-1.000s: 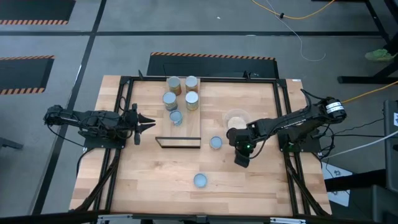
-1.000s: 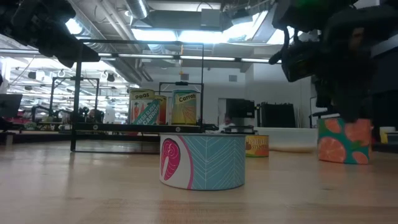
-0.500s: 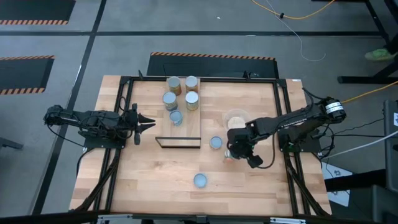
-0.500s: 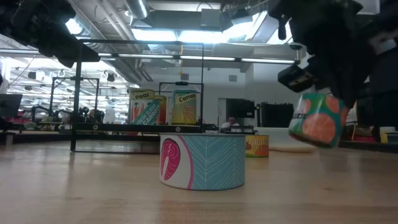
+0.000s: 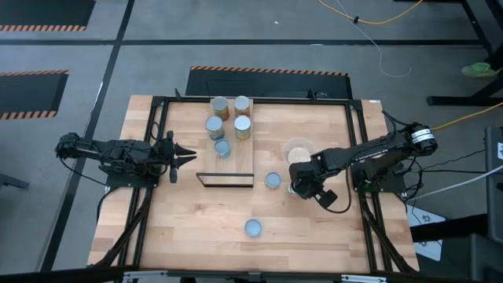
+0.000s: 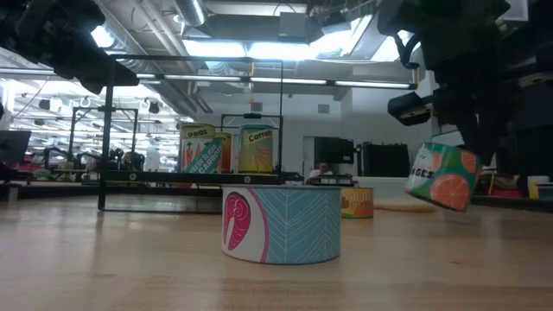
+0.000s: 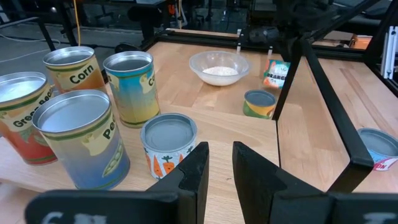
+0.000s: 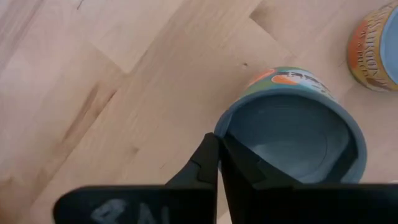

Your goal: Pick and place cans onto a shelf

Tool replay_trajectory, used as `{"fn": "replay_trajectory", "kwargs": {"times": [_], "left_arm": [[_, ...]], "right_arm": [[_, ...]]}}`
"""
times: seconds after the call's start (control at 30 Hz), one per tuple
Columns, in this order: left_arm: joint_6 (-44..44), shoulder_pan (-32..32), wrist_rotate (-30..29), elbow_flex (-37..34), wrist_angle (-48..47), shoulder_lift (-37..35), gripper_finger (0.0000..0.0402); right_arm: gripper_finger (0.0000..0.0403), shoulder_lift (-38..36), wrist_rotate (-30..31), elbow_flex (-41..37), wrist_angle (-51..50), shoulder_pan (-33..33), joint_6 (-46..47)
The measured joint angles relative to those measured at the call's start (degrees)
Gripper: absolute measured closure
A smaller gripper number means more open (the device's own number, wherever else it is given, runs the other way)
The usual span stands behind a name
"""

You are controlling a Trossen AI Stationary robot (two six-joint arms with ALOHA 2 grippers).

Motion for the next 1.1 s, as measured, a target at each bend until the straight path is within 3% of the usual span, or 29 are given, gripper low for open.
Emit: {"fn": "replay_trajectory", "kwargs": {"times": [0.2, 0.43, 0.63, 0.87, 1.1], "left_arm": [[-0.02, -0.01, -0.02, 0.00, 0.00, 0.01, 0.0337], [-0.19, -0.02, -0.02, 0.00, 0.00, 0.00, 0.0337], [-0.19, 0.01, -0.02, 0.00, 0.02, 0.01, 0.0337], [-0.19, -0.02, -0.04, 0.00, 0.02, 0.00, 0.0337], [-0.06, -0.02, -0.02, 0.00, 0.01, 0.01, 0.0337]], "right_arm": [[0.0383, 0.00, -0.04, 0.00, 0.01, 0.00, 0.04], [0.0326, 0.00, -0.04, 0.02, 0.07, 0.00, 0.13], [0.0319, 0.00, -0.04, 0.02, 0.09, 0.02, 0.38], [0.0319, 0.00, -0.02, 1.32, -0.23, 0.04, 10.42], [0.0319, 0.00, -0.03, 9.10, -0.17, -0.21, 18.02]]}}
